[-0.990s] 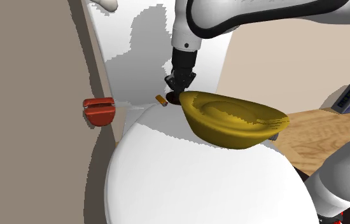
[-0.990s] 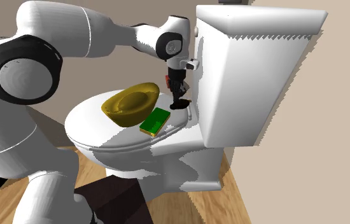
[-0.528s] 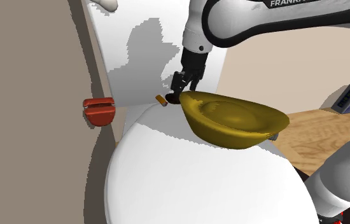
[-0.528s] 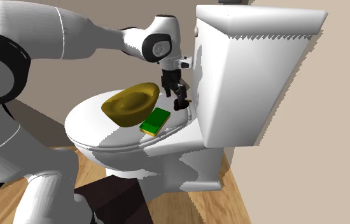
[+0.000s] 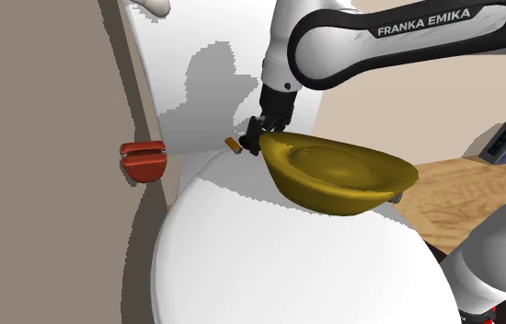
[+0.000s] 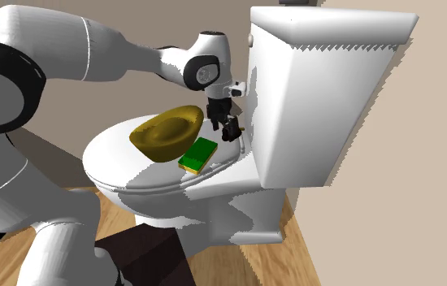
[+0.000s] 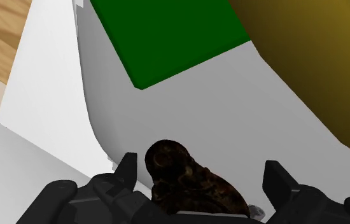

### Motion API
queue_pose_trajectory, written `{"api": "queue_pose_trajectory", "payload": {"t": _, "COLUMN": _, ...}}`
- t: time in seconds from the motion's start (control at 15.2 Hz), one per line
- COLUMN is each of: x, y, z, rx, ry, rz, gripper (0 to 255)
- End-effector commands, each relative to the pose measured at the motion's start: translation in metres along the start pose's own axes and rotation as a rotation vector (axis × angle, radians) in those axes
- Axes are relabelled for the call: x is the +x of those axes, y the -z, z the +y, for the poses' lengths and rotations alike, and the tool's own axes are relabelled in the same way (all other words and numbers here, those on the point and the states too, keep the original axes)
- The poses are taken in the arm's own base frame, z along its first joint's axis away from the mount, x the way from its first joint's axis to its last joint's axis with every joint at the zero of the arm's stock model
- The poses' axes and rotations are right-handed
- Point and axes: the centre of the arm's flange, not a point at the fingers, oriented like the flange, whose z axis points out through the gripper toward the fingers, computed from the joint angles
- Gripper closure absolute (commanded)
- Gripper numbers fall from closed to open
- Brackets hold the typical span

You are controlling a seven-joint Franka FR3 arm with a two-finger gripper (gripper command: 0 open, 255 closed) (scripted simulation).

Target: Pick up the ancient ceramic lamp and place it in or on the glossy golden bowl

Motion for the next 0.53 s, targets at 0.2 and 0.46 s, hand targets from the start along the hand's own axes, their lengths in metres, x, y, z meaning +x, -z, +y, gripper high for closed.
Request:
{"api": "queue_pose_trajectory", "payload": {"t": 0.2, "x": -0.0001, "y": -0.0002, "z": -0.0001, "rx": 0.0, "ry": 0.0, "rz": 0.0, "gripper": 0}}
{"api": "queue_pose_trajectory", "payload": {"t": 0.46, "x": -0.0001, "y": -0.0002, "z": -0.0001, "rx": 0.0, "ry": 0.0, "rz": 0.0, "gripper": 255}}
